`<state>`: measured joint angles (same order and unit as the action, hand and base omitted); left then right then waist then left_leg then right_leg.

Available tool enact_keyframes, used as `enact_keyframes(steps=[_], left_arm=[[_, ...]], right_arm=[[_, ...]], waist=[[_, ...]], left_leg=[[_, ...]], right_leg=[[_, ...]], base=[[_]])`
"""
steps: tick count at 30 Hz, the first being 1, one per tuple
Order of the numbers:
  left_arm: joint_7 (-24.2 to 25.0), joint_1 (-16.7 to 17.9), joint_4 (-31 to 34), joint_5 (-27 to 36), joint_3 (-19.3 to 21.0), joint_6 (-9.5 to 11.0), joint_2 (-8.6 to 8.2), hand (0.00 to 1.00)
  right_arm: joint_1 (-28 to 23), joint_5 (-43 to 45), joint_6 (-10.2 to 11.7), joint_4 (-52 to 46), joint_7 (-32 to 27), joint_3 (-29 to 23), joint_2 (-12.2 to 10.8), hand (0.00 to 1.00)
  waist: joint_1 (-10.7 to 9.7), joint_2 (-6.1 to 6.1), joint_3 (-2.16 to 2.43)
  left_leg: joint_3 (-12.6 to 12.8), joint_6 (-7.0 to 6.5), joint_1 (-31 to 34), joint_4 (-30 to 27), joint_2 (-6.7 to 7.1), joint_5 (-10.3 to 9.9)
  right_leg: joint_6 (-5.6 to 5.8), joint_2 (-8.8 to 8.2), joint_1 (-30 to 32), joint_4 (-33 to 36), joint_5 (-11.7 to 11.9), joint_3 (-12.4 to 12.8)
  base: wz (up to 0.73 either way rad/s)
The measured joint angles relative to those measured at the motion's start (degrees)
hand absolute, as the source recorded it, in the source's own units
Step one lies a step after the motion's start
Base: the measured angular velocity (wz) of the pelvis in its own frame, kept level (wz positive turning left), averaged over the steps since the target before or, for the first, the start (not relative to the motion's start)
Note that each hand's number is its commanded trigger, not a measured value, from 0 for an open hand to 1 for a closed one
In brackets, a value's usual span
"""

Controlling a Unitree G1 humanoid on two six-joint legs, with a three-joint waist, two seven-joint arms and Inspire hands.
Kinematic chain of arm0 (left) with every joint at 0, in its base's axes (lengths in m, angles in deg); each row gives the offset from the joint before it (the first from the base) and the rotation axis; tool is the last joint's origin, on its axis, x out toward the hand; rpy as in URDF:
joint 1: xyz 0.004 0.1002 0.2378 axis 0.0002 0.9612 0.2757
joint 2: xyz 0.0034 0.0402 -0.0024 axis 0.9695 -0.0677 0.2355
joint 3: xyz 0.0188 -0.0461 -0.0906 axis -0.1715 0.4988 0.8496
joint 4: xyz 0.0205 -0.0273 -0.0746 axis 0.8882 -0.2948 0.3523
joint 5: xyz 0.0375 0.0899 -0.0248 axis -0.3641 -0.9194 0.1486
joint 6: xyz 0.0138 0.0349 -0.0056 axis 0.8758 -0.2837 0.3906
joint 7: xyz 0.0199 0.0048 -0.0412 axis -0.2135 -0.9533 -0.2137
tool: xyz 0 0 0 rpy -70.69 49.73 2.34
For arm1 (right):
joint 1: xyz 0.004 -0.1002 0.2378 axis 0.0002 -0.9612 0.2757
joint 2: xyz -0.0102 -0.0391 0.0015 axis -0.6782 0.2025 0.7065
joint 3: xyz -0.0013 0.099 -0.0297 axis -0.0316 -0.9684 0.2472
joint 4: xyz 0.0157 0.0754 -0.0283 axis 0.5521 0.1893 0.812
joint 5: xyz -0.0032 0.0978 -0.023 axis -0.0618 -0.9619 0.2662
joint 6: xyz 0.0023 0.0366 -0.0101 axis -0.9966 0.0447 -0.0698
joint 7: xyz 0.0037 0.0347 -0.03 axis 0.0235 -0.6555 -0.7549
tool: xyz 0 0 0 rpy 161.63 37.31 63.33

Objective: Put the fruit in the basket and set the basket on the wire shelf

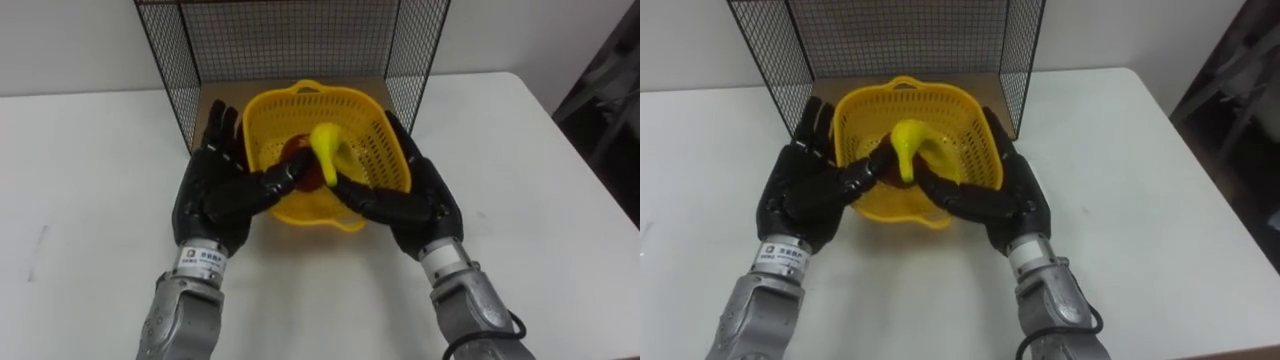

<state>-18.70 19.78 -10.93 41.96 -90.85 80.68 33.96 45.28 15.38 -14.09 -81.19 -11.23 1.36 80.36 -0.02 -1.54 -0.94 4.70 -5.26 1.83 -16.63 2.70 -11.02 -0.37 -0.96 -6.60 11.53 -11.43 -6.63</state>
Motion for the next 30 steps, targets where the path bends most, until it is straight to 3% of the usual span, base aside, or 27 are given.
enact_keyframes(steps=[5,19,23,26,30], left_arm=[[-0.8,-0.4,0.0,0.0,0.0,0.7,-1.03,0.0],[-1.0,-0.5,0.0,0.0,-0.3,1.2,-1.07,0.0],[-1.0,-0.5,0.0,0.0,-0.2,1.5,-1.08,0.0],[-1.0,-0.5,0.0,0.1,-0.2,2.0,-1.09,0.0],[-1.0,-0.1,-0.1,0.0,-0.1,2.0,-1.02,0.0]], right_arm=[[0.3,0.1,0.2,-0.4,-0.4,0.0,-0.3,0.0],[0.3,-0.1,0.5,-1.0,-0.4,0.2,-0.3,0.0],[0.3,0.0,0.5,-1.0,-0.4,0.4,-0.3,0.0],[0.3,-0.5,1.2,-1.1,-0.4,0.7,-0.4,0.0],[0.2,-0.6,1.2,-1.1,-0.3,1.0,-0.5,0.0]], waist=[[0.4,0.04,-0.03],[0.4,0.11,-0.05],[0.5,0.12,-0.08],[1.0,-0.12,-0.07],[1.8,-0.2,-0.14]], left_leg=[[0.0,0.02,-0.4,0.2,-0.01,0.0],[-0.3,0.07,-0.2,-1.2,-0.13,-0.1],[-0.2,0.2,-0.2,-2.9,-0.75,-0.9],[-0.1,0.85,3.2,-11.0,-2.32,-4.9],[0.3,1.63,5.6,-17.9,-3.63,-8.1]], right_leg=[[0.0,-0.01,-0.3,0.1,0.0,0.0],[-0.01,0.16,-0.7,0.4,0.0,-0.2],[-0.04,0.58,-0.5,1.3,-0.1,0.0],[-0.8,1.28,2.9,9.2,-4.3,0.0],[-1.9,1.85,5.9,16.7,-9.0,0.5]], base=[[0.0],[0.0],[-0.03],[-0.08],[-0.08]])
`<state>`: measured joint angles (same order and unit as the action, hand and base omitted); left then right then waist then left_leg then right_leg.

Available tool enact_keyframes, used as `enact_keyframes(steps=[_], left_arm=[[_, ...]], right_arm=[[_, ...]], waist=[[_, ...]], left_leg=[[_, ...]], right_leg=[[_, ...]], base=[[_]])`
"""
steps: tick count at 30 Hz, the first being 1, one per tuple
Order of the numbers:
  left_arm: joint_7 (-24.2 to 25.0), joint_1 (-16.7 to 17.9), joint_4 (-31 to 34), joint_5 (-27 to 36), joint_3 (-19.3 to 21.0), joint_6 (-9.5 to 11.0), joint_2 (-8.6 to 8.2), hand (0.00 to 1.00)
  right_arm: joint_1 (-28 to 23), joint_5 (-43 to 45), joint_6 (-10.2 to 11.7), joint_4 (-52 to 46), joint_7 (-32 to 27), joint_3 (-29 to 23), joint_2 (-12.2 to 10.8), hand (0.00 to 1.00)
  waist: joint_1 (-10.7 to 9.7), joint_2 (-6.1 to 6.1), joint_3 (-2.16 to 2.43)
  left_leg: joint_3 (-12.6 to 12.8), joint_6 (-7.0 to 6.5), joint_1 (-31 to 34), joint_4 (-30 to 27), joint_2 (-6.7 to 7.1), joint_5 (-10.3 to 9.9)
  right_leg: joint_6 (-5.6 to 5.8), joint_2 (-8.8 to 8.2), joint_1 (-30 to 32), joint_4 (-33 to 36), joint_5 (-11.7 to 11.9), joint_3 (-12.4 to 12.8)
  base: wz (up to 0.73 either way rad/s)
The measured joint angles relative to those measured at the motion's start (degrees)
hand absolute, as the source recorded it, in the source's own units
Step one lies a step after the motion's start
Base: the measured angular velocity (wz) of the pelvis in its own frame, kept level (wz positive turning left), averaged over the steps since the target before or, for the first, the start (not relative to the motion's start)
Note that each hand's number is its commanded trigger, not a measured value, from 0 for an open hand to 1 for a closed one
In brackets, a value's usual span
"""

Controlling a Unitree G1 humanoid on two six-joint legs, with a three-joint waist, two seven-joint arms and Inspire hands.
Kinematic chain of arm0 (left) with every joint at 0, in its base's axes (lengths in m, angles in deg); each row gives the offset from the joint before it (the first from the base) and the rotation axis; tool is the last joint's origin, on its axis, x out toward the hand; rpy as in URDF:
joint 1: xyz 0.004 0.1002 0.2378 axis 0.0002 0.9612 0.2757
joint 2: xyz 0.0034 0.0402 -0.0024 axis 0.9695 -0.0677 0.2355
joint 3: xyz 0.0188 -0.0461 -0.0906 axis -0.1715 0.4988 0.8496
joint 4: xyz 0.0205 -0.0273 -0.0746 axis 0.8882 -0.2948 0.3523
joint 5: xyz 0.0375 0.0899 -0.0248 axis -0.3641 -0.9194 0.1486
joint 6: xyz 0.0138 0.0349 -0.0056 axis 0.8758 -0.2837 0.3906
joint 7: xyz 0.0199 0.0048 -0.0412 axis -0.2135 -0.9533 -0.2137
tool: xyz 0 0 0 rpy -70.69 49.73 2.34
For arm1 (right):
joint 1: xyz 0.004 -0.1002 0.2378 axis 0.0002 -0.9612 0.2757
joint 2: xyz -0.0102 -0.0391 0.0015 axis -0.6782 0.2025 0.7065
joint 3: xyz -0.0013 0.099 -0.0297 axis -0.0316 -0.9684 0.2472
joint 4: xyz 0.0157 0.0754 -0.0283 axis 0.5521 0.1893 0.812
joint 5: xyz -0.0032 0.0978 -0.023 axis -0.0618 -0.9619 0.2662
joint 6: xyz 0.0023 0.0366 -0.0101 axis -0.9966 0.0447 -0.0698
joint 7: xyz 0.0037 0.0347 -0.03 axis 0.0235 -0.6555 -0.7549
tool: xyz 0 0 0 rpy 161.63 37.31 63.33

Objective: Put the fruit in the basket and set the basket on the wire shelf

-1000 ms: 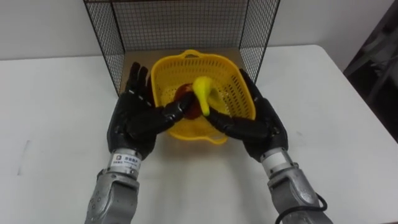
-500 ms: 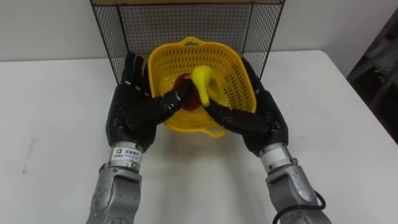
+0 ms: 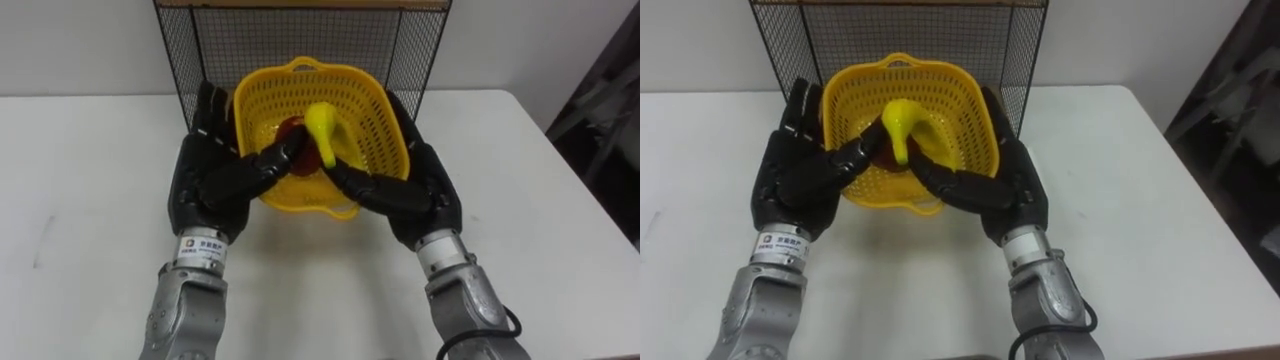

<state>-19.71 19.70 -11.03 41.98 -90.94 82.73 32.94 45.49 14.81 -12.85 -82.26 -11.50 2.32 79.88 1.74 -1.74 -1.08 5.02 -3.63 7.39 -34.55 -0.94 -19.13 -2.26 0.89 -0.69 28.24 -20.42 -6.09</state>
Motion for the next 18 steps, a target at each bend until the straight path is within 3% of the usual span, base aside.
enact_keyframes(steps=[3,5,7,10,11,13,18], left_arm=[[0.0,0.7,-0.2,0.0,0.2,0.0,0.29,0.0],[0.0,0.7,-0.2,-0.1,0.6,0.0,0.4,0.0],[0.2,0.7,-0.2,-0.1,0.6,0.0,0.75,0.0],[0.5,0.7,-0.2,-0.1,0.6,-0.1,1.32,0.0],[0.5,0.7,-0.2,-0.1,0.6,-0.1,1.54,0.0],[0.5,0.7,-0.2,-0.1,0.6,-0.2,1.56,0.0],[0.7,0.7,-0.2,-0.1,0.6,-0.4,1.21,0.0]], right_arm=[[-0.5,-0.5,0.0,0.1,0.0,0.8,0.3,0.0],[-0.6,0.3,0.0,0.1,0.1,1.2,0.3,0.0],[-0.6,0.4,0.0,0.1,0.3,1.2,0.3,0.0],[-0.6,0.7,0.0,0.1,0.3,1.2,0.4,0.0],[-0.6,0.7,-0.1,0.1,0.3,1.2,0.4,0.0],[-0.5,0.6,-0.1,0.1,0.3,1.2,0.4,0.0],[-0.5,0.7,-0.2,0.1,0.3,1.1,0.4,0.0]], waist=[[0.3,-0.09,0.08],[0.3,-0.26,0.12],[0.0,-0.35,0.18],[0.1,-1.28,0.43],[0.0,-1.89,0.17],[0.1,-2.33,0.11],[0.1,-2.53,0.21]], left_leg=[[-0.2,0.97,1.3,-4.0,-1.41,-1.0],[-0.5,2.61,2.2,-5.8,-1.56,0.1],[-0.8,2.99,2.5,-4.8,-1.19,1.0],[-1.4,2.49,1.0,0.5,-0.08,1.7],[-1.4,2.69,0.9,1.5,0.23,2.6],[-1.8,2.93,1.1,2.2,0.39,3.0],[-2.2,3.08,1.2,3.1,0.65,3.1]], right_leg=[[-1.24,0.74,0.8,2.6,-2.2,0.2],[-2.12,0.85,1.2,3.6,-2.4,0.6],[-2.05,0.55,1.4,3.6,-2.0,0.6],[-2.51,-0.04,2.8,3.5,-1.4,0.7],[-2.84,-0.36,3.1,3.3,-1.1,0.6],[-3.15,-0.55,3.3,3.1,-0.9,0.2],[-3.27,-0.7,3.6,2.2,-0.9,-0.1]], base=[[0.0],[-0.02],[-0.02],[-0.01],[-0.07],[0.02],[0.01]])
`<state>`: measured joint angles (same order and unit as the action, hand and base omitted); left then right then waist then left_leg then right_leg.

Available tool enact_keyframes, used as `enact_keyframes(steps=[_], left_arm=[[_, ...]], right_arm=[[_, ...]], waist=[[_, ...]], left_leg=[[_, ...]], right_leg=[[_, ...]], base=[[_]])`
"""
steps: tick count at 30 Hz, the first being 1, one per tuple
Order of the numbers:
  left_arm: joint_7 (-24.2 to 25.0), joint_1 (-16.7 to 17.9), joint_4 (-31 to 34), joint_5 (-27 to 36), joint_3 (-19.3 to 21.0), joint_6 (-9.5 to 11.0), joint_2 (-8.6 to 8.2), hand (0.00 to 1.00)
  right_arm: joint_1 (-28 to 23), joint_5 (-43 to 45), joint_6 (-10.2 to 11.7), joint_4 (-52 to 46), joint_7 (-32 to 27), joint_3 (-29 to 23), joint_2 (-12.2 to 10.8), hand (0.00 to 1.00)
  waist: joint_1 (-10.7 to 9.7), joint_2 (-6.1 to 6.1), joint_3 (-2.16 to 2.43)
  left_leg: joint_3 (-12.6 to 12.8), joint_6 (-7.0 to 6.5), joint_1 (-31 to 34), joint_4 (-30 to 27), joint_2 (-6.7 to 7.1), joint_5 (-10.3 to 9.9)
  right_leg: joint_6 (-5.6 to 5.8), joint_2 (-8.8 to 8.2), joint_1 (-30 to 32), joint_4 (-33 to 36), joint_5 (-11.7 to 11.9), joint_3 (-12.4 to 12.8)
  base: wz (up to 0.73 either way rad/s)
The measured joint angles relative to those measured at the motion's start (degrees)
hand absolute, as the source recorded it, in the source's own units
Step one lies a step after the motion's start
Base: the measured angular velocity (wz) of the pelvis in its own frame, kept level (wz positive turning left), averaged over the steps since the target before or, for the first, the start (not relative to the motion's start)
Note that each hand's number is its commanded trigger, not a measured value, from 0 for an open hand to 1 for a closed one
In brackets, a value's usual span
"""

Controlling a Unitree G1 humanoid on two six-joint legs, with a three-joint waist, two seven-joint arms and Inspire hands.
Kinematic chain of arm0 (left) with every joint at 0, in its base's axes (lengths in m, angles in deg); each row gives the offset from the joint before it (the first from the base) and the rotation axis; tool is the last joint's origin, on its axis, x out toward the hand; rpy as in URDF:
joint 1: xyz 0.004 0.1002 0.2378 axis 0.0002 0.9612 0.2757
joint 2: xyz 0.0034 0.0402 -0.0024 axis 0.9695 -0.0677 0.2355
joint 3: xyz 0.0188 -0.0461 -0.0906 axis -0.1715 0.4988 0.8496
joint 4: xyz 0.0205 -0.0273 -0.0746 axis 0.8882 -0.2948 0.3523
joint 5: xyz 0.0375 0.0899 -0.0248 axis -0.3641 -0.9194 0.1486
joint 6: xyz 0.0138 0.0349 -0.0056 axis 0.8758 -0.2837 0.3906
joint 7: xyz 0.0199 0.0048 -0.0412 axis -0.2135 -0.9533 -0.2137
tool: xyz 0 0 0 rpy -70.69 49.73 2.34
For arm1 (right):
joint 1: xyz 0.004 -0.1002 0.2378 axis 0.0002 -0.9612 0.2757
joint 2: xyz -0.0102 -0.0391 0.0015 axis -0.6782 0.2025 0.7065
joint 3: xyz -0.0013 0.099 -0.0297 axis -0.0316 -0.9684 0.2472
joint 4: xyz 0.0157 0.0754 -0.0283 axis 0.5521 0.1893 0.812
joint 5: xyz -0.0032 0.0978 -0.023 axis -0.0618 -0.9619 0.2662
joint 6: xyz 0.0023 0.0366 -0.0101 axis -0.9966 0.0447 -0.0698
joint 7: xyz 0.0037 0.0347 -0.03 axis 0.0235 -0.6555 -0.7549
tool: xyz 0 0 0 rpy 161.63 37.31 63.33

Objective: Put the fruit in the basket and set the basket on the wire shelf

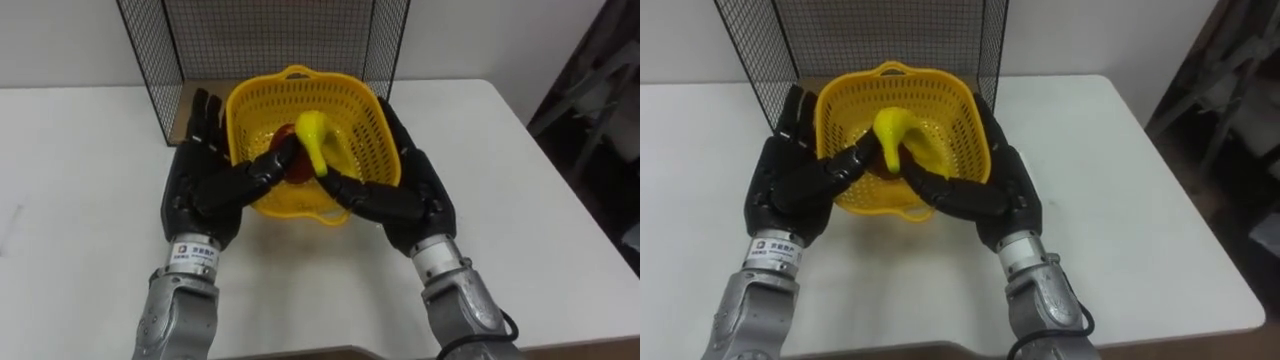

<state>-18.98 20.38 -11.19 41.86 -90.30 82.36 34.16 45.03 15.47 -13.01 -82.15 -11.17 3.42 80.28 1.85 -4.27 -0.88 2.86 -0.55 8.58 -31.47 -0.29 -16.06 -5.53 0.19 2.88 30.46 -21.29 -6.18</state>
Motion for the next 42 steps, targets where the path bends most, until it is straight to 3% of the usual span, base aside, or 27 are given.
enact_keyframes(steps=[7,16,18,21,23,26,28,29,30,31,33,34,35,42], left_arm=[[0.0,0.0,0.5,-2.8,0.0,0.4,0.12,0.0],[0.2,0.0,0.6,-2.4,0.0,0.6,0.05,0.0],[0.4,0.0,0.6,-2.2,-0.1,0.5,0.11,0.0],[0.4,0.0,0.3,-2.2,-0.1,0.1,0.08,0.0],[0.5,0.0,0.0,-2.2,-0.1,-0.3,0.07,0.0],[0.5,0.0,0.0,-2.2,0.0,-0.6,0.05,0.0],[0.5,0.0,0.0,-2.2,-0.1,-0.7,0.06,0.0],[0.4,0.0,-0.1,-2.2,-0.1,-0.7,0.1,0.0],[0.4,0.0,-0.2,-2.2,-0.1,-0.7,0.1,0.0],[0.4,-0.3,-0.5,-2.1,-0.2,-0.5,0.11,0.0],[0.3,-0.3,-1.9,-1.9,-0.4,-0.4,0.14,0.0],[0.2,-0.1,-2.9,-1.9,-0.4,-0.9,0.0,0.0],[0.2,-0.1,-3.0,-2.1,-0.3,-1.2,0.05,0.0],[-0.7,-1.0,-2.9,-2.3,-0.3,-1.3,0.05,0.0]], right_arm=[[0.0,0.0,0.1,-1.2,0.0,0.0,0.1,0.0],[0.0,0.0,0.1,-2.8,-0.3,-0.2,0.8,0.0],[0.0,0.0,0.1,-2.8,-0.5,-0.2,0.8,0.0],[0.1,0.1,0.1,-2.7,-0.9,-0.4,0.8,0.0],[0.1,0.1,0.1,-2.8,-1.0,-0.5,0.8,0.0],[0.1,0.6,0.1,-2.7,-1.0,-0.5,0.9,0.0],[0.1,0.7,0.1,-2.7,-1.0,-0.6,1.1,0.0],[0.1,1.1,0.1,-2.5,-0.8,-0.6,1.1,0.0],[0.1,1.1,0.1,-2.3,-0.7,-0.6,1.1,0.0],[0.3,0.6,0.1,-2.0,-0.7,-0.6,1.1,0.0],[0.1,0.6,-0.4,-2.0,-0.7,-0.5,1.1,0.0],[-0.1,0.6,-0.9,-1.9,-0.7,-0.5,1.4,0.0],[0.2,0.8,-1.2,-1.9,-0.7,-0.5,1.4,0.0],[0.5,0.5,-1.2,-1.9,-0.7,-0.5,1.4,0.0]], waist=[[-0.2,-0.1,0.17],[-0.6,-0.27,0.16],[-0.8,-0.62,0.17],[-1.5,-0.93,0.12],[-1.6,-0.94,0.06],[-1.5,-0.03,-0.47],[-1.6,1.2,-0.66],[-1.6,2.11,-1.03],[-1.6,2.28,-0.98],[-1.6,2.34,-1.07],[-2.2,2.34,-1.11],[-3.1,2.9,-0.67],[-3.0,3.03,-0.4],[-2.9,2.75,0.02]], left_leg=[[-1.4,-0.03,0.0,1.0,0.86,0.0],[-1.1,-0.26,-0.5,1.9,2.24,-0.1],[-0.4,-0.95,-0.5,2.3,3.17,-0.2],[1.0,-3.01,-1.8,2.1,4.64,-1.4],[1.5,-4.51,-2.5,0.6,6.17,-2.9],[1.7,-5.5,-3.3,-0.3,6.57,-4.1],[1.5,-5.99,-3.6,-0.2,5.86,-4.4],[1.1,-6.14,-3.7,0.1,5.53,-4.2],[1.1,-6.21,-3.5,0.2,5.24,-4.0],[1.1,-6.32,-3.2,0.2,4.9,-3.9],[1.2,-6.56,-3.3,0.2,5.09,-3.8],[0.4,-6.58,-3.5,0.6,5.01,-3.9],[0.4,-6.3,-3.7,1.8,4.8,-3.7],[1.3,-5.38,-5.5,5.7,1.79,-3.0]], right_leg=[[0.39,-0.64,-0.9,-2.4,0.3,-1.5],[1.41,-1.89,-1.7,-2.4,-0.4,-1.1],[1.98,-2.75,-1.5,-1.1,-1.1,-1.0],[3.64,-5.46,2.9,10.8,-1.8,0.1],[6.11,-8.03,6.6,20.9,-0.3,0.9],[7.31,-9.13,7.7,24.8,2.0,0.4],[7.93,-8.87,8.8,25.3,4.7,-0.5],[8.57,-8.14,9.1,24.4,4.1,-0.4],[8.51,-7.64,9.1,22.1,2.8,-0.1],[8.15,-6.98,9.3,16.1,1.0,0.1],[7.48,-5.97,9.1,5.5,3.0,1.1],[7.17,-5.45,8.6,4.3,5.5,1.3],[7.0,-4.96,8.0,2.9,6.1,1.4],[6.05,-1.55,4.4,-5.3,9.8,1.5]], base=[[0.09],[0.01],[0.05],[0.07],[0.0],[-0.01],[-0.05],[-0.08],[-0.07],[0.07],[0.16],[0.09],[0.06],[-0.14]])
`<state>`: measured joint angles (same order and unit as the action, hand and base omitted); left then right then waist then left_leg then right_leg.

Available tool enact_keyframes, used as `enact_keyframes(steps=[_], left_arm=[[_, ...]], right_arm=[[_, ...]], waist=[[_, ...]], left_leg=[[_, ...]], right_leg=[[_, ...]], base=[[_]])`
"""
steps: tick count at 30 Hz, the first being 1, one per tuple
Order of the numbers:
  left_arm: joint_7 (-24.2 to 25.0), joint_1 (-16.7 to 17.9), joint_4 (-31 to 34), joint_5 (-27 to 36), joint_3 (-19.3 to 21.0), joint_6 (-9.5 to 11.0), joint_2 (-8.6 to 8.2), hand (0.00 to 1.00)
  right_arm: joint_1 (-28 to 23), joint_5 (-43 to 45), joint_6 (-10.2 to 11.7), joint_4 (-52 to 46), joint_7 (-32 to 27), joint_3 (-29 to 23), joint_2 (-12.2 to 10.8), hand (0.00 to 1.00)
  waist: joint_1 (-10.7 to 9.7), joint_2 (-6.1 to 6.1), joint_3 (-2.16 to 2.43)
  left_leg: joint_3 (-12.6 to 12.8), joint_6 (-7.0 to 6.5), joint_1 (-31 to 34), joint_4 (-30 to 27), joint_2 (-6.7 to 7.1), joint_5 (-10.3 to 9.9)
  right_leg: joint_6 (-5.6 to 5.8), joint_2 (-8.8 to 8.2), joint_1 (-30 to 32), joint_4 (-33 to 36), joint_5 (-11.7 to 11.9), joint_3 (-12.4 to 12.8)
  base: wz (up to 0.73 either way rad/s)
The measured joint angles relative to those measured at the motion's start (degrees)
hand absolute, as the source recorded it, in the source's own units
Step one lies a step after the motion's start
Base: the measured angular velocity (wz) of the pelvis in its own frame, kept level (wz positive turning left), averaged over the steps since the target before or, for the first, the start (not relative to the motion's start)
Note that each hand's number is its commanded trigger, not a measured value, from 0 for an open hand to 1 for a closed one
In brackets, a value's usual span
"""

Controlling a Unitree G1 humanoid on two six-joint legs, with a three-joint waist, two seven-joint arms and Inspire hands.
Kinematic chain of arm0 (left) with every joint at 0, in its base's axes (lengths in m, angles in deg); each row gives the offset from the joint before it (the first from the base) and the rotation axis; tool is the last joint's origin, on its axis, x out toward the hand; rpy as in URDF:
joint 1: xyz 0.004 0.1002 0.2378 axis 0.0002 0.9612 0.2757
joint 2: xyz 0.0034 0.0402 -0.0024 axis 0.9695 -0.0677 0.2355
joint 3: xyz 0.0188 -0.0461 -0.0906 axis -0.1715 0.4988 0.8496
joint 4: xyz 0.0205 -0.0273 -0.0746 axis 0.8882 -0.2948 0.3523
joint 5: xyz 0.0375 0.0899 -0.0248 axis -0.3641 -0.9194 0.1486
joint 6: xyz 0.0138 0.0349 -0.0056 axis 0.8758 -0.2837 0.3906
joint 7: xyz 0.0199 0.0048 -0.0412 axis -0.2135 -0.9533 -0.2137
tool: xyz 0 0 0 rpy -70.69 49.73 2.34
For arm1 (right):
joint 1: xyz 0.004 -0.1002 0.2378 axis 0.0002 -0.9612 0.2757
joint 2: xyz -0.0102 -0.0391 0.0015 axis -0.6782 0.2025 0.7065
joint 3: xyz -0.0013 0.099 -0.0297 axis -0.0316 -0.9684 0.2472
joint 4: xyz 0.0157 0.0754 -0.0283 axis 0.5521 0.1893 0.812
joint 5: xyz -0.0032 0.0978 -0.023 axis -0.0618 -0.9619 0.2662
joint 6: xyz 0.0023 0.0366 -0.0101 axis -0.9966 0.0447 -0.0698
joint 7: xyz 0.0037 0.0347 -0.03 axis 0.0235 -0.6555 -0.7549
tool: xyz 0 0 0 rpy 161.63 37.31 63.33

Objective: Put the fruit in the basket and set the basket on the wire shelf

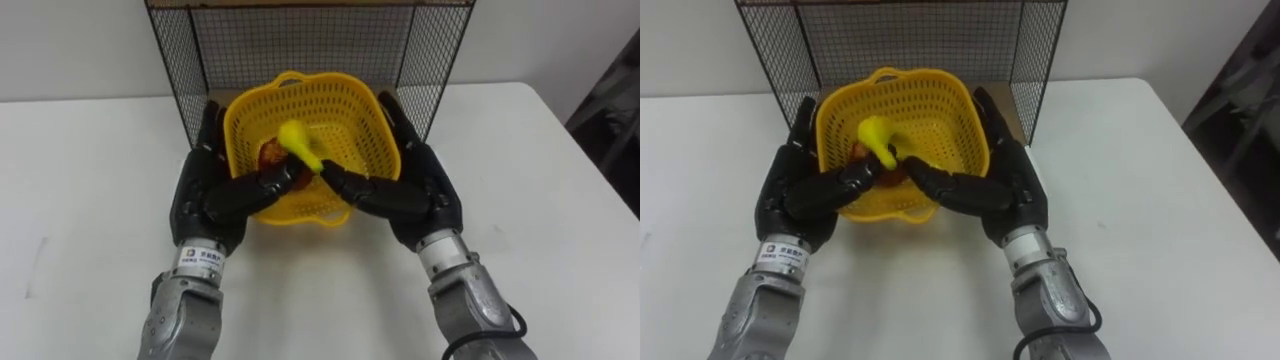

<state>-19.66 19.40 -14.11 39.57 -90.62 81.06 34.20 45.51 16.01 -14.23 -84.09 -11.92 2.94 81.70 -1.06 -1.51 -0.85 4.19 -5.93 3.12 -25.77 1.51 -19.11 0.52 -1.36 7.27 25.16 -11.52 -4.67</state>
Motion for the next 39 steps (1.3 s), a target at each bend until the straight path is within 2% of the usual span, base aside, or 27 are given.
enact_keyframes(steps=[4,12,19,21,23,27,31,32,36,39], left_arm=[[-0.3,-2.1,0.0,0.0,-0.1,0.1,-0.01,0.0],[-0.3,-4.8,-2.1,-1.2,0.0,0.1,0.04,0.0],[-0.3,-5.8,-4.6,-1.6,0.1,-1.4,0.11,0.0],[-0.4,-6.8,-5.7,-1.6,0.3,-2.4,0.28,0.0],[-1.5,-7.8,-6.2,-1.6,0.4,-4.0,0.29,0.0],[-2.2,-10.4,-7.6,-1.7,1.0,-5.8,0.22,0.0],[-3.4,-15.7,-13.4,-1.7,2.0,-7.5,0.1,0.0],[-4.0,-16.7,-14.6,-1.7,2.0,-8.1,0.07,0.0],[-5.6,-17.5,-17.0,-1.4,2.2,-11.0,-0.05,0.0],[-7.5,-18.5,-20.3,-1.7,2.4,-13.6,-0.54,0.0]], right_arm=[[0.1,-0.4,0.1,0.0,-1.1,0.0,0.0,0.0],[1.5,0.1,0.1,0.0,-3.2,0.1,-0.2,0.0],[1.9,0.6,0.0,0.4,-4.4,0.0,-0.2,0.0],[2.7,0.7,-0.4,1.7,-4.6,0.0,-0.2,0.0],[4.3,1.1,-2.1,3.2,-5.9,-0.2,-0.2,0.0],[7.8,0.2,-3.5,6.6,-7.1,-0.5,-0.3,0.0],[11.5,-0.8,-4.0,9.8,-8.5,-0.4,-0.3,0.0],[12.8,-0.8,-4.9,11.4,-8.9,-0.4,-0.3,0.0],[14.5,-2.7,-8.0,13.5,-10.7,-0.2,-0.3,0.0],[15.2,-5.3,-9.3,16.3,-11.4,-0.1,-0.4,0.0]], waist=[[-0.1,0.28,-0.02],[-0.1,0.75,-0.49],[0.0,0.64,-0.85],[0.0,0.64,-0.86],[0.0,0.64,-0.86],[0.1,0.65,-0.86],[0.3,0.86,-0.97],[0.3,0.88,-0.97],[0.3,0.9,-0.96],[0.2,0.94,-0.97]], left_leg=[[1.0,0.15,-2.1,2.3,-0.53,0.1],[1.4,0.45,-7.4,6.3,-0.74,0.5],[1.4,0.84,-10.8,8.6,-0.85,1.2],[1.4,0.85,-10.9,8.6,-0.95,1.2],[1.4,0.86,-10.9,8.7,-0.96,1.2],[1.4,0.88,-12.0,9.1,-0.98,1.2],[1.3,0.88,-13.7,9.3,-1.09,1.2],[1.2,0.89,-14.0,9.5,-1.12,1.2],[0.7,0.91,-14.4,9.5,-1.16,1.2],[0.3,0.92,-15.3,9.4,-1.17,1.2]], right_leg=[[0.0,0.75,-1.8,-2.6,0.7,0.7],[0.01,1.28,-6.5,-5.7,0.7,0.9],[-0.02,1.44,-9.6,-8.2,0.7,0.7],[-0.11,1.4,-9.8,-8.5,0.8,0.7],[-0.15,1.35,-9.9,-8.5,0.8,0.7],[-0.15,1.36,-10.8,-8.8,0.8,0.6],[-0.17,1.44,-13.0,-10.1,1.0,0.2],[-0.16,1.46,-13.5,-10.6,1.2,0.0],[-0.16,1.52,-14.4,-11.3,1.5,-0.2],[-0.18,1.51,-15.7,-11.7,1.6,-0.5]], base=[[-0.14],[-0.04],[0.0],[0.0],[0.0],[0.0],[0.01],[0.06],[0.07],[0.1]])
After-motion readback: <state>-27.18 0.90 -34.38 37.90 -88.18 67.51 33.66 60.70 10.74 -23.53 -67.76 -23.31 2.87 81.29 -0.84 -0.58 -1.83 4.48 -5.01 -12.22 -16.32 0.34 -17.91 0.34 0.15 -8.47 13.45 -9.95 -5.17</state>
